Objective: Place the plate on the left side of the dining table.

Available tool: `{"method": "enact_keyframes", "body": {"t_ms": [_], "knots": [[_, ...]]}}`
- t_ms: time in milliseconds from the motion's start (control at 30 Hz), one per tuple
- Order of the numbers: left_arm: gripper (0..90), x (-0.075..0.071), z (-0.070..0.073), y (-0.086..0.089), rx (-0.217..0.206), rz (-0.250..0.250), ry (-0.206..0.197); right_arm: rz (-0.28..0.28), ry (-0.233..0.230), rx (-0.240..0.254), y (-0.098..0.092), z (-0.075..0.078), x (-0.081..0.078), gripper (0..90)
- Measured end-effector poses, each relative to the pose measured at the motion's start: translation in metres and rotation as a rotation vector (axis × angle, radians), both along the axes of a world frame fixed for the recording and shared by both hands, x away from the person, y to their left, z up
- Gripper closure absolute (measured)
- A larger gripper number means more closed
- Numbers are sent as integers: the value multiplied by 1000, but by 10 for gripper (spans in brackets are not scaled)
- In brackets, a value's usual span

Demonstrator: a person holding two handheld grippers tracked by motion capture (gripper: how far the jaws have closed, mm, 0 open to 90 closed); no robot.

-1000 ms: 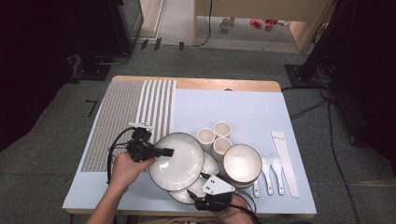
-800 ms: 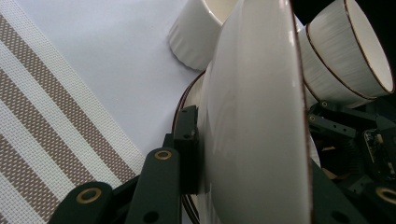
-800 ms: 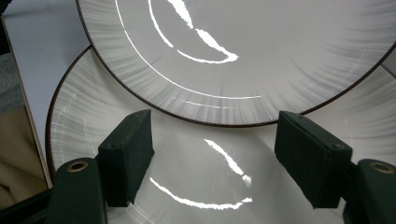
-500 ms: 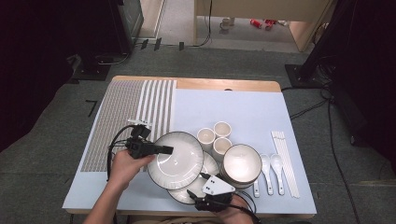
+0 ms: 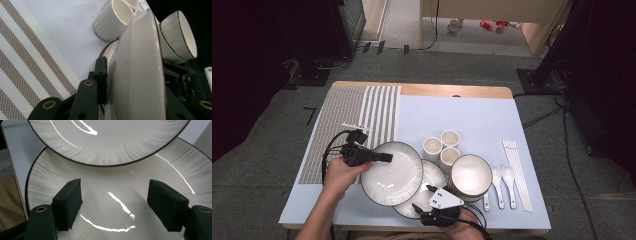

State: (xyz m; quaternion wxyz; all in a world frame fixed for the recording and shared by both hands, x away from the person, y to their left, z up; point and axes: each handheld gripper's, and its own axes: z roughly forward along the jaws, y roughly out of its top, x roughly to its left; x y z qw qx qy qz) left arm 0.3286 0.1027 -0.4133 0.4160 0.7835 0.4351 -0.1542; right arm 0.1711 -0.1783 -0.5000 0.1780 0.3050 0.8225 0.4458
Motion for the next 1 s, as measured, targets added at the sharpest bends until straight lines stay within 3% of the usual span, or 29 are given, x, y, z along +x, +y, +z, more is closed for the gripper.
{"method": "enact_keyframes", "body": {"t_ms": [300,633,833,1000], "knots": [[743,6,2,11,-23,34,19,1,-2,0,0,0,0,276],[744,12,10,17,-12,31,26,2,-1,-1,0,0,0,277],[745,23,11,21,-28,26,40,1,0,0,0,0,0,276],[745,27,13,21,-14,24,27,3,-1,-1,0,0,0,276]]}}
